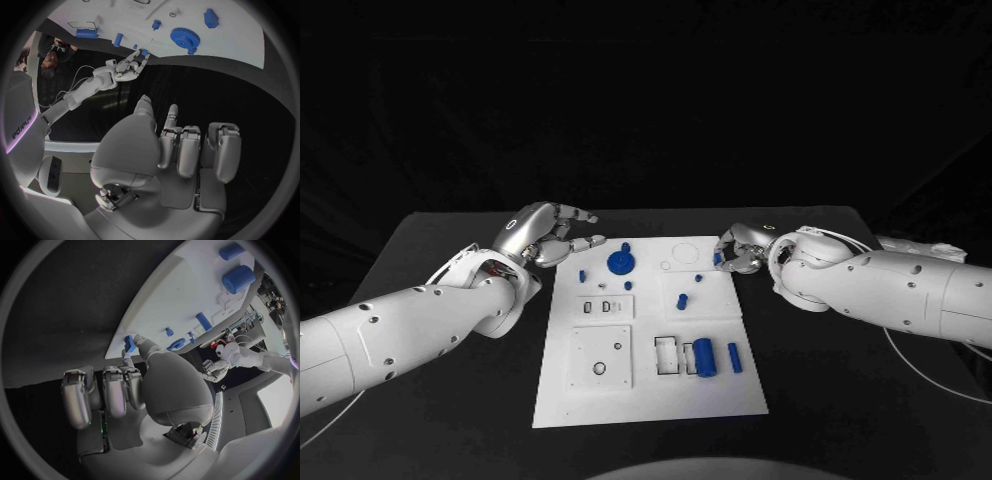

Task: Assemble the parts on the task board

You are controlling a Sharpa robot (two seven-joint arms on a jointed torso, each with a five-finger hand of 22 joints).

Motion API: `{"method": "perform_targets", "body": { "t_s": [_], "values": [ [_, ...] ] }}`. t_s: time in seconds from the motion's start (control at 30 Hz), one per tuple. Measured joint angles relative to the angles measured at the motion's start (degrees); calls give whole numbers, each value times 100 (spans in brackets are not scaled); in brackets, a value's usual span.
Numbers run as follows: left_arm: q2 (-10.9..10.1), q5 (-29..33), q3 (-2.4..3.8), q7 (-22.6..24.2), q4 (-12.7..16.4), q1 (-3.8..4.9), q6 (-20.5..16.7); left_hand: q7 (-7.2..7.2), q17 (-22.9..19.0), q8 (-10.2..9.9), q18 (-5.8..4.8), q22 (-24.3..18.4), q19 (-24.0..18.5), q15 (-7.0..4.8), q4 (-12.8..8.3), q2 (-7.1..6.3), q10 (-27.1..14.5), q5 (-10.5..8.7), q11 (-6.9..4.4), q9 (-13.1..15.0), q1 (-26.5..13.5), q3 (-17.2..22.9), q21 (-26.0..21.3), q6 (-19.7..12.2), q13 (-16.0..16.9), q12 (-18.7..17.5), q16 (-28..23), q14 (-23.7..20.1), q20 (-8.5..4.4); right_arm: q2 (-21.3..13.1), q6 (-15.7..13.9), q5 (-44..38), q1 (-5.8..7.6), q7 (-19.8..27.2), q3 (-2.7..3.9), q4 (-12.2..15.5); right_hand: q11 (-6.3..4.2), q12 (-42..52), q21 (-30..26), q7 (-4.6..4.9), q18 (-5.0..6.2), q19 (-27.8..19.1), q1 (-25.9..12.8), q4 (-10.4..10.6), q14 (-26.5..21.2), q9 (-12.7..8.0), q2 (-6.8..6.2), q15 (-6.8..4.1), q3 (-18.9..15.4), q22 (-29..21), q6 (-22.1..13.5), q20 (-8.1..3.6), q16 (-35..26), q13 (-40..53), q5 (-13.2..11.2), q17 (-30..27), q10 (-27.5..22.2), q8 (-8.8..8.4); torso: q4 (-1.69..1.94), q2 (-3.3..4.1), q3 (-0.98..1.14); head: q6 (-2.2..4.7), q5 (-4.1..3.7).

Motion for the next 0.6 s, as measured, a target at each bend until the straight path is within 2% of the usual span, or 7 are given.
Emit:
{"method": "perform_targets", "body": {
  "t_s": [0.27,0.47,0.5,0.6],
  "values": [
    [-9,0,0,0,8,0,0,0,0,0,0,0,0,0,0,0,0,0,0,0,0,0,0,0,1,0,0,0,0,12,6,-8,-19,-19,1,-6,0,0,0,11,0,0,-26,6,0,-7,26,0,6,0,31,0,0,0,1,-1,0,0,3,3,2,-9,29],
    [-12,0,-1,0,18,0,0,0,0,0,0,0,0,0,0,0,0,0,0,0,0,0,0,0,4,0,0,0,0,19,12,-11,-23,-23,2,-3,0,0,0,-39,0,0,-2,30,0,-8,66,0,30,-1,188,0,0,-1,1,-1,0,44,-3,6,-1,-21,46],
    [-12,0,-1,0,18,0,0,0,0,0,0,0,0,0,0,0,0,0,0,0,0,0,0,0,4,0,0,0,0,19,13,-12,-24,-23,2,-3,0,0,0,-39,0,0,8,30,0,-13,116,0,30,-1,231,0,0,-1,0,-1,0,44,-3,6,-1,-21,46],
    [-12,0,-1,0,18,0,0,0,0,0,0,0,0,0,0,0,0,0,0,0,0,0,0,0,4,0,0,0,0,19,14,-16,-26,-24,2,-3,-21,0,0,-51,0,0,8,31,0,-23,116,0,62,-1,340,0,0,-1,0,-1,-21,86,-4,6,-1,-26,46]
  ]
}}
